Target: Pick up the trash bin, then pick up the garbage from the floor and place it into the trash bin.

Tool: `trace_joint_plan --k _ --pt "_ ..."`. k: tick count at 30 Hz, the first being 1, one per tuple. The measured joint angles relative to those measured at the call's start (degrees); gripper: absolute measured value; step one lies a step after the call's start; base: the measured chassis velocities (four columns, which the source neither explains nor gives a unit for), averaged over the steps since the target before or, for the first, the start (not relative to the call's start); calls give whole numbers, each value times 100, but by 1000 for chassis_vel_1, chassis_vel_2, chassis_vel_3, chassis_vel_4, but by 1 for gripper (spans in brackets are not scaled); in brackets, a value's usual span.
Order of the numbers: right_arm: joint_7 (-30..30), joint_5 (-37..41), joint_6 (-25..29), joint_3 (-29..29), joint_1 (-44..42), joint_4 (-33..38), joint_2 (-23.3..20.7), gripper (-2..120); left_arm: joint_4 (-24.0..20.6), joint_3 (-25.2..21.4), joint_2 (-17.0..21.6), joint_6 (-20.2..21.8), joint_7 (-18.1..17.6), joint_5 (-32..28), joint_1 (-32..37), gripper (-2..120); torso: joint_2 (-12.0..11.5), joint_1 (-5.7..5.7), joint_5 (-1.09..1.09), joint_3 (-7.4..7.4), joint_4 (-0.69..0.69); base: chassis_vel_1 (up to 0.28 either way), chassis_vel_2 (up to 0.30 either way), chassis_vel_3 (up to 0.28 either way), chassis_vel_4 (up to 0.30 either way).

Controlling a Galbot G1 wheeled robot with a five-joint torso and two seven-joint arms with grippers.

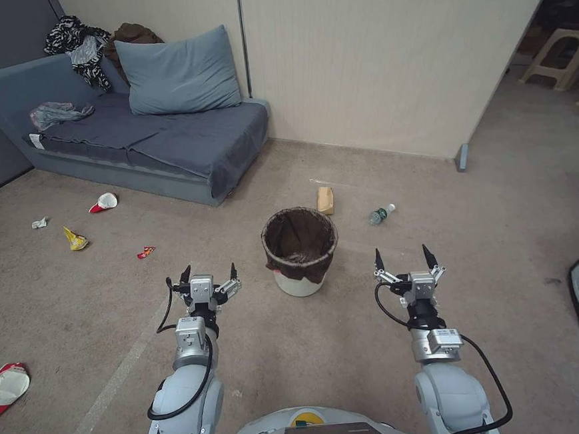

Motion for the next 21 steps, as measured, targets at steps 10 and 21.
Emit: trace_joint_plan --k 10,21 --pt "-89 -31 29 35 9 -6 -42 100 -278 302 168 461 62 -919 -29 100 1 -1 0 -2 0 -4 -8 0 6" --pt "-118 -71 -35 -50 167 -164 -149 100 -517 54 828 1436 874 -4144 -581 100 0 -1 0 -1 3 0 0 0 0"
